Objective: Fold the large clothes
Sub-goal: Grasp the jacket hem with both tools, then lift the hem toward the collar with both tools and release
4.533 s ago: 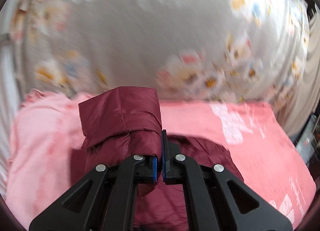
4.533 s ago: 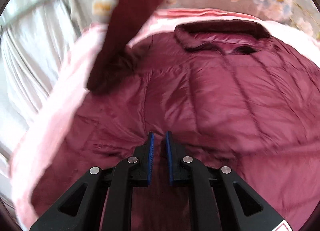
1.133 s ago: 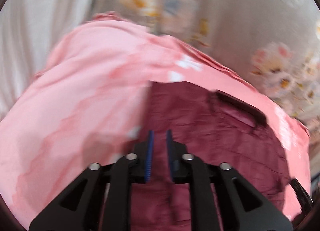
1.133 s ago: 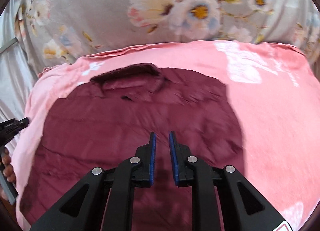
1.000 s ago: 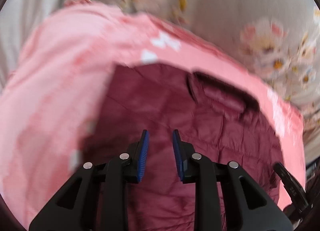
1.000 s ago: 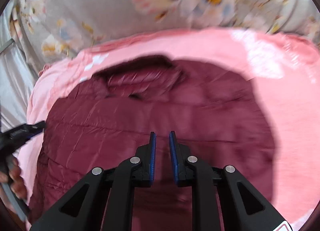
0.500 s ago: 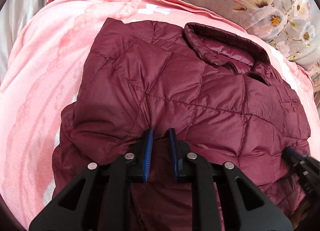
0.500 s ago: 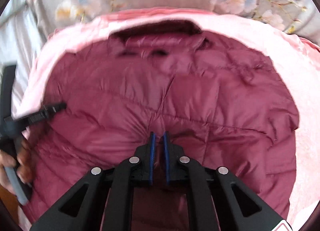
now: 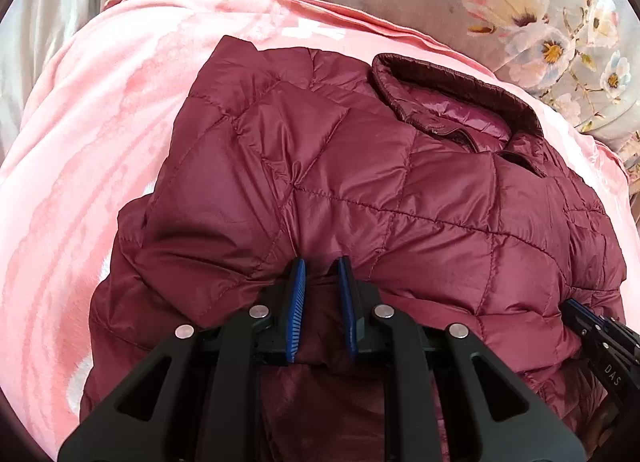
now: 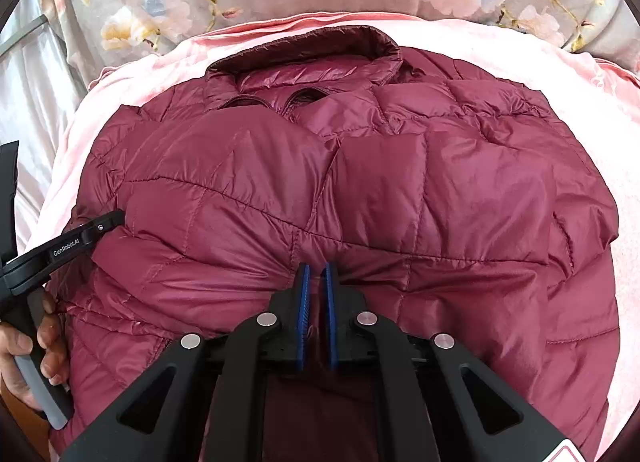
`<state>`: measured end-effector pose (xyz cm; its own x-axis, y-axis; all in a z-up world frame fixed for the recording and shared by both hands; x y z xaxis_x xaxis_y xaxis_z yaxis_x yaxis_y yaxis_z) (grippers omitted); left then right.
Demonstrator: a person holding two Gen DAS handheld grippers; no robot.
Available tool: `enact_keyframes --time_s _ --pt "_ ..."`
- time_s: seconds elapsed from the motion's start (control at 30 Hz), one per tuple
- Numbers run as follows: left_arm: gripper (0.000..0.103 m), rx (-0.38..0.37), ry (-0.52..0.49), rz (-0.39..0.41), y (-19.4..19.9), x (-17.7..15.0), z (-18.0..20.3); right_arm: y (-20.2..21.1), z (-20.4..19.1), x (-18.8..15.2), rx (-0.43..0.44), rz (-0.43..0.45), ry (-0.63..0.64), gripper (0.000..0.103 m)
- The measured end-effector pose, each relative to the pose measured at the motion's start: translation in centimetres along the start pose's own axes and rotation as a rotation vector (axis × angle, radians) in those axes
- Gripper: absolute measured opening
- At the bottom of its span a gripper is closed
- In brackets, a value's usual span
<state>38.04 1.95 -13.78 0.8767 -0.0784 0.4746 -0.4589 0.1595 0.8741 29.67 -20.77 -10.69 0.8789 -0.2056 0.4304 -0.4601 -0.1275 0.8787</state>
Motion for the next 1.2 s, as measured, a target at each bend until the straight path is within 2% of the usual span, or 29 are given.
enact_keyframes --time_s 0.3,0.6,0.67,0.73,0.83,0.87,0.9,0.93,0.97,1.0,1.1,1.2 --pt "0.017 0.036 -0.021 0.025 0.0 -0.2 0.2 -0.1 -0.3 0.0 -0.039 0.017 0.025 0.004" --pt "0.017 0.065 -0.038 0.030 -0.1 -0.2 0.4 0.0 -0.3 0.0 -0.023 0.018 0.018 0.004" --pt "0.017 0.059 -0.034 0.031 0.0 -0.2 0.4 0.1 -0.1 0.0 0.004 0.018 0.005 0.004" --pt "0.017 0.033 -0.022 0.033 0.1 -0.1 0.2 0.3 0.4 0.2 0.066 0.012 -0.026 0.005" --pt "0.017 -0.027 0.010 0.023 0.9 0.1 -0.4 1.5 1.4 0.5 0.108 0.004 -0.062 0.011" --pt "0.019 -0.037 0.022 0.015 1.4 0.2 -0.6 2.1 1.7 0.8 0.103 0.010 -0.072 0.024" --pt "0.028 -0.045 0.034 0.009 1.9 0.4 -0.7 2.9 2.1 1.2 0.096 0.025 -0.085 0.033" --pt "0.035 -0.065 0.059 0.006 2.7 0.9 -0.9 3.8 2.5 1.9 0.098 0.047 -0.098 0.047" --pt "0.049 -0.095 0.080 0.014 3.4 1.4 -1.0 4.6 2.9 2.7 0.103 0.065 -0.106 0.051" --pt "0.055 -0.129 0.098 0.026 4.2 2.1 -0.9 5.1 3.1 3.3 0.110 0.075 -0.111 0.051" --pt "0.061 -0.209 0.131 0.059 6.1 5.3 0.1 5.9 3.7 6.6 0.152 0.106 -0.141 0.054" --pt "0.067 -0.306 0.173 0.033 5.2 9.1 1.8 5.0 4.1 10.3 0.185 0.112 -0.168 0.056"
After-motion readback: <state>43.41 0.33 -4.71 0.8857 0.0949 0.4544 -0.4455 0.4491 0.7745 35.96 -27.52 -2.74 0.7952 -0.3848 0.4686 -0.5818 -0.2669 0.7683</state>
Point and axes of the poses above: each gripper's, at about its wrist camera, not at the fingertips, and y roughly against the way its jaws point, z to its right, x to its top, the point moved 7 cm from there along -y, roughly the way its jaws point, and after that the axes turned 11 degrees about -z, right-handed, at the moved point
